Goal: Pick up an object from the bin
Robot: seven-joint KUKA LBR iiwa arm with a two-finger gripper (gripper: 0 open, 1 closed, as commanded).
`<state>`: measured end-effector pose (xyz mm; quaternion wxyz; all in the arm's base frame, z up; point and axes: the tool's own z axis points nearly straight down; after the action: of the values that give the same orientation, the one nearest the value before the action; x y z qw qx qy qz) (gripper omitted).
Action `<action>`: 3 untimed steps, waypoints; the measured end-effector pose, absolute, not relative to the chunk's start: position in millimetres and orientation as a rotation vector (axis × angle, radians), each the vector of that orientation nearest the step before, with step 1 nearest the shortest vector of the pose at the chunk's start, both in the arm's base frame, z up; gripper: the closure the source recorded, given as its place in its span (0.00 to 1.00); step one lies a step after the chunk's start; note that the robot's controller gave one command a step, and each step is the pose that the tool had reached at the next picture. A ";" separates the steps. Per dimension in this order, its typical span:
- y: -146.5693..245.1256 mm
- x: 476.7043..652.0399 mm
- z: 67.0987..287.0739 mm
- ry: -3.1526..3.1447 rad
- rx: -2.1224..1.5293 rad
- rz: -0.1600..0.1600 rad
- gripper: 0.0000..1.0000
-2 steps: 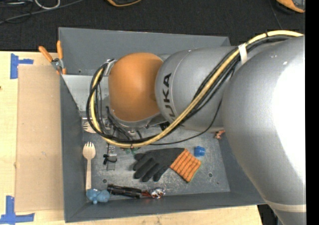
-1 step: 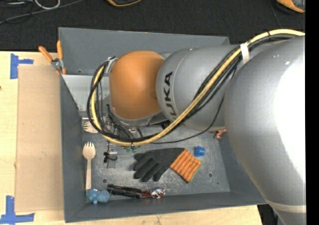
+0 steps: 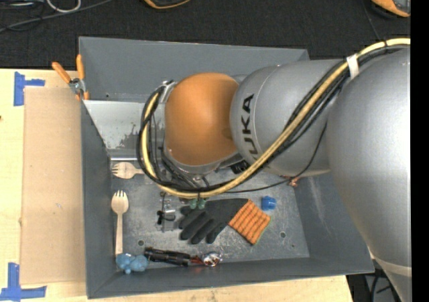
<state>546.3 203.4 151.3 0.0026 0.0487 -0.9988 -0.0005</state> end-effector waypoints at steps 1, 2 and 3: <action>157.2 547.9 151.9 -3.137 0.052 0.001 0.00; 166.3 566.6 159.4 -3.135 -0.139 0.001 0.00; 133.4 529.5 143.9 -3.133 0.080 0.002 0.00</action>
Offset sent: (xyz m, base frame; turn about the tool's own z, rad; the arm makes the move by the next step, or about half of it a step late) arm 0.0288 -0.0224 0.0129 0.2252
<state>529.5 133.4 143.9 0.0037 0.0255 -0.9997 0.0006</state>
